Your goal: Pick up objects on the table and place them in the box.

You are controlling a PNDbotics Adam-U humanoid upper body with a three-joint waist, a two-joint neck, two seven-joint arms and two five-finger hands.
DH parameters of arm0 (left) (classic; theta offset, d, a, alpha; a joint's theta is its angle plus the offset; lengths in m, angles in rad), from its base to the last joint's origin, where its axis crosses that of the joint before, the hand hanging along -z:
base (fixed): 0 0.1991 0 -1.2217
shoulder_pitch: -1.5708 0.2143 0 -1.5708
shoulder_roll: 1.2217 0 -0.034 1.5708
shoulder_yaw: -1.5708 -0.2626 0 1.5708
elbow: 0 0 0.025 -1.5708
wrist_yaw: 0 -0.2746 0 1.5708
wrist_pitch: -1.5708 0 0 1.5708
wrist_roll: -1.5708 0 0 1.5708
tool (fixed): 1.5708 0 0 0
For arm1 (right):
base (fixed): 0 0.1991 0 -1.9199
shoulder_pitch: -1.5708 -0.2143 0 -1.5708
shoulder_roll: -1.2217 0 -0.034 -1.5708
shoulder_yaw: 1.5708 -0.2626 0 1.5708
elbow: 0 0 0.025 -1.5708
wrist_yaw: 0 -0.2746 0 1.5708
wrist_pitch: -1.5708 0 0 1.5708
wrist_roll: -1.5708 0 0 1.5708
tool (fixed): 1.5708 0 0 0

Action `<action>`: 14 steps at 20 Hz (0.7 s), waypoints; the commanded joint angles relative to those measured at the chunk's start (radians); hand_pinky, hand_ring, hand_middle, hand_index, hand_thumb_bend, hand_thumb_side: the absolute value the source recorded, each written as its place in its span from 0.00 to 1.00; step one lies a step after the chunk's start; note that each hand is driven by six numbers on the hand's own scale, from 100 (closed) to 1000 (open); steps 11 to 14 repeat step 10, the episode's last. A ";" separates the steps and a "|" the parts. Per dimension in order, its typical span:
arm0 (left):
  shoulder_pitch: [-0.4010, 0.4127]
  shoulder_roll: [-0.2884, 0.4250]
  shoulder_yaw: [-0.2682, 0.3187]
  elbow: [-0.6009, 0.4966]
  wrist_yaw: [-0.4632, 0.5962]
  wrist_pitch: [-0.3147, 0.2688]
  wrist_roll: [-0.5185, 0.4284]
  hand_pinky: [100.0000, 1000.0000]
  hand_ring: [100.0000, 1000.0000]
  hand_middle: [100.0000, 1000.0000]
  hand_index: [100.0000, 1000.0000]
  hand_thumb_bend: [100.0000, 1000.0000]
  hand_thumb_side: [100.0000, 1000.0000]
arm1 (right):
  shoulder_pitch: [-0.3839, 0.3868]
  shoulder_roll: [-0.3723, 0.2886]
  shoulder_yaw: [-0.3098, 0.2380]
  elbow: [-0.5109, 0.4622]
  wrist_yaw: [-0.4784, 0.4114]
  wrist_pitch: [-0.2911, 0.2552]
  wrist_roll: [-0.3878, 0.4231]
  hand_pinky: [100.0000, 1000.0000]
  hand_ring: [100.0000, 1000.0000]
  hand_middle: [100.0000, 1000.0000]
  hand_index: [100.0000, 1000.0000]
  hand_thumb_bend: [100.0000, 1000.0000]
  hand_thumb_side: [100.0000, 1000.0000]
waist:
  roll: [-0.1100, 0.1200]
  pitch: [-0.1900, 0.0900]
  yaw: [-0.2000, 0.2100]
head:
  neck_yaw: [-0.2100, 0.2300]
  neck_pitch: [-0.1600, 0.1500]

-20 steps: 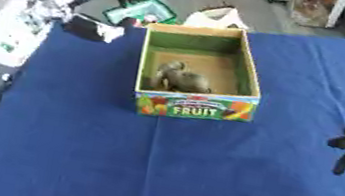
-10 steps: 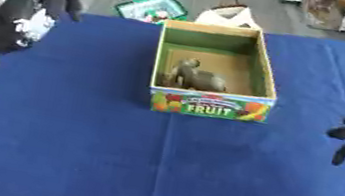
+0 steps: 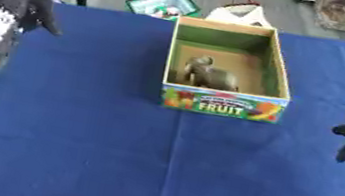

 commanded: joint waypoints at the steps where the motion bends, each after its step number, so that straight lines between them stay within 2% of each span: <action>1: 0.013 -0.039 0.013 -0.014 -0.021 0.027 -0.011 0.53 0.45 0.47 0.65 0.00 0.71 | -0.012 -0.007 -0.007 -0.021 0.003 -0.002 -0.004 0.30 0.62 0.45 0.66 0.00 0.39 | -0.002 -0.009 0.002 | 0.002 0.010; 8: 0.024 -0.113 0.014 0.008 -0.058 0.054 -0.037 0.54 0.46 0.47 0.66 0.00 0.75 | -0.013 -0.007 -0.007 -0.022 0.006 -0.004 -0.006 0.30 0.62 0.45 0.66 0.00 0.39 | -0.006 -0.003 0.006 | -0.012 0.029; 14: 0.023 -0.123 0.015 0.012 -0.062 0.057 -0.041 0.54 0.46 0.47 0.66 0.00 0.75 | -0.014 -0.007 -0.008 -0.022 0.005 -0.005 -0.006 0.30 0.62 0.45 0.66 0.00 0.38 | -0.007 -0.001 0.004 | -0.019 0.033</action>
